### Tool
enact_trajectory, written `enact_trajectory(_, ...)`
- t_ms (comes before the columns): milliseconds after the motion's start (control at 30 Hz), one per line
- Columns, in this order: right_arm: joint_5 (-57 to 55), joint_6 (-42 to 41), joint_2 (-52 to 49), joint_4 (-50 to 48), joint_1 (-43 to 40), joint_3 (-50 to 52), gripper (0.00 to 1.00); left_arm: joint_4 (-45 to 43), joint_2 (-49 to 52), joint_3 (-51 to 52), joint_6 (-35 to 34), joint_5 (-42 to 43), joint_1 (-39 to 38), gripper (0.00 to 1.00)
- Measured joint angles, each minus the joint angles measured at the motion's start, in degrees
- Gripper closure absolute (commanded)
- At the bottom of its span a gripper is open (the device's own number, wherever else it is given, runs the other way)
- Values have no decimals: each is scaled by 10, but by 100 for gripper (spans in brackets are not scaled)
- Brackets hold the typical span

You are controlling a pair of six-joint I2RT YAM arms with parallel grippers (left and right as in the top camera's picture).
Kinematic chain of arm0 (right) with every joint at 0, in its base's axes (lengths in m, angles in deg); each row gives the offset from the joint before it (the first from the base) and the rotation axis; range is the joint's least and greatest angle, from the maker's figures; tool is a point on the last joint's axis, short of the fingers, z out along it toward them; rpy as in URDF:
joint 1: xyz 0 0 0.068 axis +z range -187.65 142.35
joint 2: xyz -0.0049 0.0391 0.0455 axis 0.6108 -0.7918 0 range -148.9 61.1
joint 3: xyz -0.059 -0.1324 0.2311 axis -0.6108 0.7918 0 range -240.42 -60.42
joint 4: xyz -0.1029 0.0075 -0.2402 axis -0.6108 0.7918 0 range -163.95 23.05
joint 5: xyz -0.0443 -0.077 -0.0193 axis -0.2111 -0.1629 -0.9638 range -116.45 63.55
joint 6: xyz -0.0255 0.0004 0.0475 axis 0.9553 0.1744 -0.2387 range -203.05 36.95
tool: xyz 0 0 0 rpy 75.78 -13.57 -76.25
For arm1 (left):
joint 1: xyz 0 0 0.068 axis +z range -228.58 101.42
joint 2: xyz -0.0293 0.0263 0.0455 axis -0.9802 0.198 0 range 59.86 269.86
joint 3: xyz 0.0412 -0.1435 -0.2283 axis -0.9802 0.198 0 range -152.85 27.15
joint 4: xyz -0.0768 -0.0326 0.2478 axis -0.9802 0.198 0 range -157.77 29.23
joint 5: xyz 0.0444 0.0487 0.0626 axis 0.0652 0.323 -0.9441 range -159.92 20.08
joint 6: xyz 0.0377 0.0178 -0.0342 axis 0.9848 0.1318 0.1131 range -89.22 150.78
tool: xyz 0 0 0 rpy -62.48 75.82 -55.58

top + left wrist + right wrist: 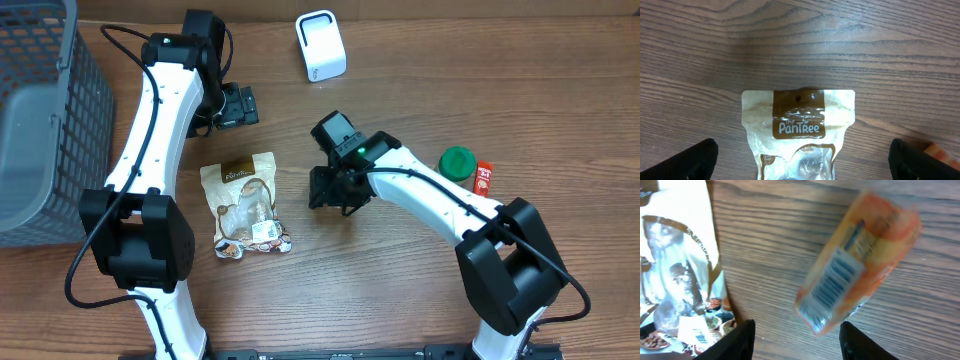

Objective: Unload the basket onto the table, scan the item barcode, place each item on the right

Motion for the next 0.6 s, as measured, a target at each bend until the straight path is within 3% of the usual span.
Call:
enact_trajectory(467,-26,54,0,-45,-8,-1,45,0,0,0,0,0,0,0)
enact_trajectory(600,-30,85,0,-88,-33,-2,51,0,0,0,0,0,0,0)
